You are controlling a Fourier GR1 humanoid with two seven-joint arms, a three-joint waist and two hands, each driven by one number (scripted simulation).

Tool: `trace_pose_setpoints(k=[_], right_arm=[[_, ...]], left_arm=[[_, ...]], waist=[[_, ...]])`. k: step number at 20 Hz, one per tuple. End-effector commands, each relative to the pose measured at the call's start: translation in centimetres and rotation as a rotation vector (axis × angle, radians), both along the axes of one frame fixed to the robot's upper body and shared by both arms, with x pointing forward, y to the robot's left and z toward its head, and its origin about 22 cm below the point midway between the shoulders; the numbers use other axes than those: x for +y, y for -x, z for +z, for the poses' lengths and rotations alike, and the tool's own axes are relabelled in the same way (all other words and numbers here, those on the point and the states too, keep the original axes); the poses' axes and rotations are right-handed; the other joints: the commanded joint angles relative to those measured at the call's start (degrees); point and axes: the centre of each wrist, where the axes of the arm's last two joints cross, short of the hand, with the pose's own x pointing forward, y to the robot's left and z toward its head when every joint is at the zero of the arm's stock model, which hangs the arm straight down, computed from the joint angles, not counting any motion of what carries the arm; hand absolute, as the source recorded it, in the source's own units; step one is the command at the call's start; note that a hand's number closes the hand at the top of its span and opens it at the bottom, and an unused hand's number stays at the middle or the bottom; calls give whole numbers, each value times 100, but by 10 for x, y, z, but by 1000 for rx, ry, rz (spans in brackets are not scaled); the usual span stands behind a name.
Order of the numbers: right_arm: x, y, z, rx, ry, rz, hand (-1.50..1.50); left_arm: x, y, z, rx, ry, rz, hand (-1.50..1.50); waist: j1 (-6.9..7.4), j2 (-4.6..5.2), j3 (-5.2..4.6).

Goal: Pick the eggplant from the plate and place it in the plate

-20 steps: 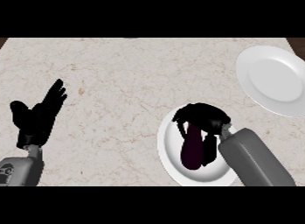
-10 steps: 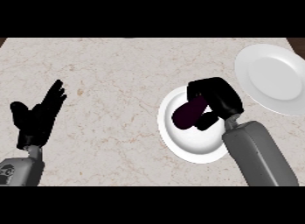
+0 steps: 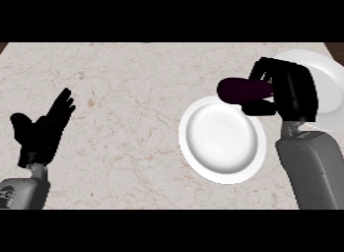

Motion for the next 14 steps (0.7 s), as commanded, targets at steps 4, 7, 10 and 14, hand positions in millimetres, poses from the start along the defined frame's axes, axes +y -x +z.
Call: trace_pose_setpoints(k=[4,7,10,14], right_arm=[[-78,-8,14,-26,-161,-137,150],[-101,-26,10,-29,-172,-210,150],[-138,-27,3,-6,-153,-261,150],[-161,-38,-23,12,-151,-279,150]], left_arm=[[-6,2,-10,-5,5,-5,0],[12,17,-11,-7,4,-24,0],[15,-4,-2,5,17,-12,0],[-6,-10,1,-11,10,-19,0]], waist=[[32,24,1],[108,31,1],[65,38,1],[90,41,2]])
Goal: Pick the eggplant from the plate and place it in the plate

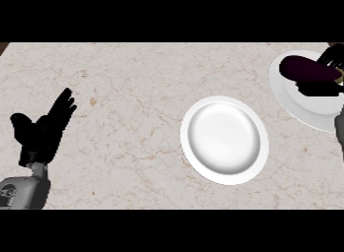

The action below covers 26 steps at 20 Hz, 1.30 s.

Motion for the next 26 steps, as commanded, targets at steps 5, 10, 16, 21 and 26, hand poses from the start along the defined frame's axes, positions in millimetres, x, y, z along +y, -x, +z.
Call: trace_pose_setpoints(k=[5,10,16,21,26], right_arm=[[-66,-10,-31,154,56,-46,150],[-99,-6,-26,289,-159,9,150],[-102,-9,-42,239,-93,147,-150],[-111,-11,-15,-49,-125,250,-150],[-101,-19,-10,-173,-342,397,-150]], left_arm=[[-10,1,-5,-22,2,-18,0],[-12,0,-3,6,-5,-34,0],[-6,-10,9,0,3,-27,0],[-13,-5,3,-19,-5,-28,0],[-6,-2,-9,5,-6,14,0]], waist=[[105,37,5],[116,46,11],[129,50,12],[103,40,16],[-39,-17,1]])
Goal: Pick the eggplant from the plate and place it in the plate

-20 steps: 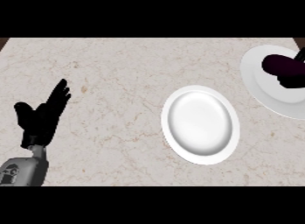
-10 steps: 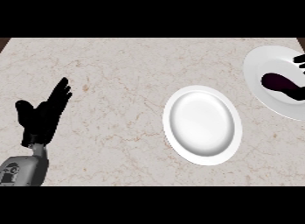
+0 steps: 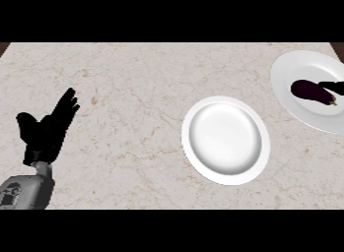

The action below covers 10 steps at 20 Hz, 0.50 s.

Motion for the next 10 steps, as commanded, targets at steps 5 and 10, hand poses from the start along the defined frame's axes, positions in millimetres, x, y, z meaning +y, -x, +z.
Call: trace_pose_setpoints(k=[5,10], right_arm=[[-23,7,13,36,-394,61,-150],[-49,26,9,115,-490,128,-150]], left_arm=[[7,-4,1,4,5,15,0],[-6,-11,15,-8,-4,6,0]], waist=[[-118,-26,-8],[-28,5,0]])
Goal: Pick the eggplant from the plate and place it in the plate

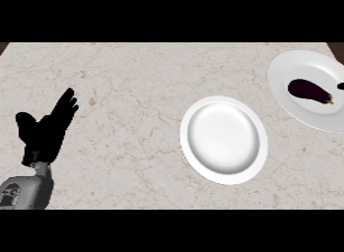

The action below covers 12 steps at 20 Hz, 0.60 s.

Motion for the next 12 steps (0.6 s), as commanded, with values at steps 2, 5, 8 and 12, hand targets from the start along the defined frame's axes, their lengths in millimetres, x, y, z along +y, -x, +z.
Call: trace_pose_setpoints(k=[2,5,8,12], right_arm=[[-34,27,-6,36,-66,44,-150],[-34,26,-2,-32,-55,34,-150],[-51,36,7,-41,-55,16,-150],[-65,52,-1,-20,-50,10,-150]], left_arm=[[-11,4,8,2,9,-7,0],[10,4,-9,1,-7,-5,0],[1,3,5,-7,1,-15,0],[-5,-10,-5,-15,-8,-18,0]], waist=[[91,31,8],[74,31,4],[131,50,10],[111,64,11]])
